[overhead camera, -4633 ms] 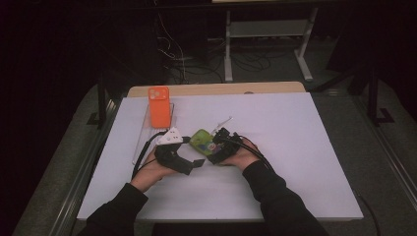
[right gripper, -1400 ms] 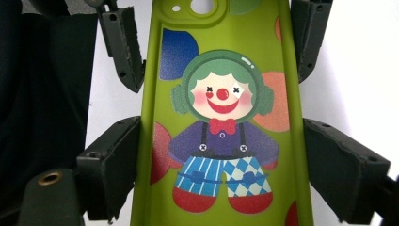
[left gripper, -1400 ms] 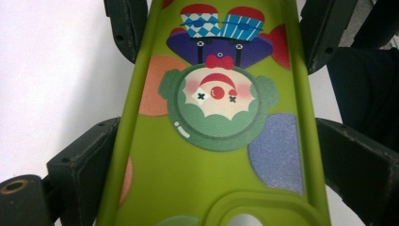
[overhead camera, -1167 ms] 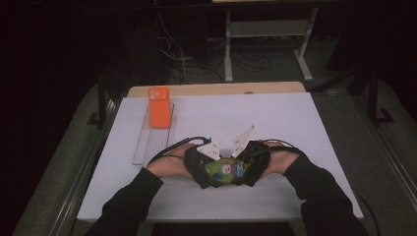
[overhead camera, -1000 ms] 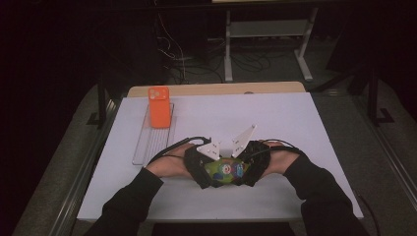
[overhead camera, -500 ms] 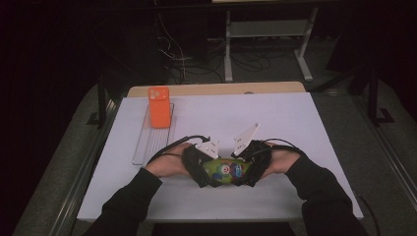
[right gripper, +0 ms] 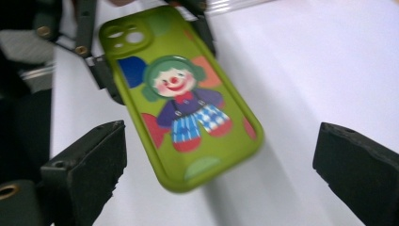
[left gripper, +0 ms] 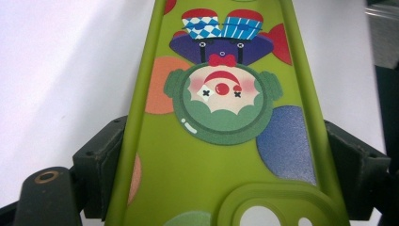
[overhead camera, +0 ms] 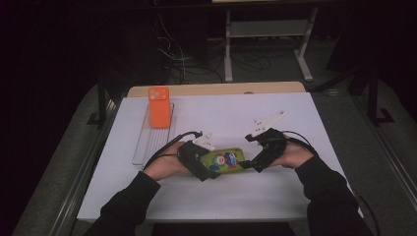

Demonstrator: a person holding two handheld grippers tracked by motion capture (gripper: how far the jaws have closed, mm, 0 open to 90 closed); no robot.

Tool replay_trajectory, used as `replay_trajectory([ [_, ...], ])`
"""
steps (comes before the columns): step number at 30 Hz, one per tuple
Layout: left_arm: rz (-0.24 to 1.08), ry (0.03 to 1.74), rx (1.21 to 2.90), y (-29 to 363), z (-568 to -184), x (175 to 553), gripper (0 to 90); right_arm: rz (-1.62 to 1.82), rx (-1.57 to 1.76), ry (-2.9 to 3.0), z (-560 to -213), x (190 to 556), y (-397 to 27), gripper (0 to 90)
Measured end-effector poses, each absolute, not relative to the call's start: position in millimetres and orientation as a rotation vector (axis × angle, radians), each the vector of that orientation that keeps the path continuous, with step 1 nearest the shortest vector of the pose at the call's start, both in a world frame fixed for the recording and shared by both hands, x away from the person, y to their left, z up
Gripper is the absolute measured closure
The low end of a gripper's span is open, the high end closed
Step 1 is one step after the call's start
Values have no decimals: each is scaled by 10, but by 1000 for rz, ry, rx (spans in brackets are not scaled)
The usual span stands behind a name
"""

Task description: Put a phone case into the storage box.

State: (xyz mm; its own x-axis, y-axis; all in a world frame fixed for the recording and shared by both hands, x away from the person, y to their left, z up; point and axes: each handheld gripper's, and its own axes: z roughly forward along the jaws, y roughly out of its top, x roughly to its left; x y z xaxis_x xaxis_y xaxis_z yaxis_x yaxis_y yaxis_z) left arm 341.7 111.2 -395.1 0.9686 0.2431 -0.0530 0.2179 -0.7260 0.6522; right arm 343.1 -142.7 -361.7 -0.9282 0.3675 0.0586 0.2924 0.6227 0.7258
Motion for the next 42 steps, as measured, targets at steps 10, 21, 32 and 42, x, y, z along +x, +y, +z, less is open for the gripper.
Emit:
replay_trajectory([
  [10, 176, 508, 2396, 1084, -3971, 3456, 150, 1183, 909, 2596, -3797, 3431, -1611, 27],
  [21, 217, 639, 2372, 1143, -3964, 3520, 150, 1175, 1053, 2435, -4073, 3316, -1474, 14],
  [32, 212, 667, 2347, 1142, -3981, 3519, 150, 1200, 1075, 2390, -4285, 3262, -1307, 15],
  [42, 207, 675, 2340, 1144, -3983, 3524, 150, 1158, 999, 2377, -4283, 3219, -1257, 16],
])
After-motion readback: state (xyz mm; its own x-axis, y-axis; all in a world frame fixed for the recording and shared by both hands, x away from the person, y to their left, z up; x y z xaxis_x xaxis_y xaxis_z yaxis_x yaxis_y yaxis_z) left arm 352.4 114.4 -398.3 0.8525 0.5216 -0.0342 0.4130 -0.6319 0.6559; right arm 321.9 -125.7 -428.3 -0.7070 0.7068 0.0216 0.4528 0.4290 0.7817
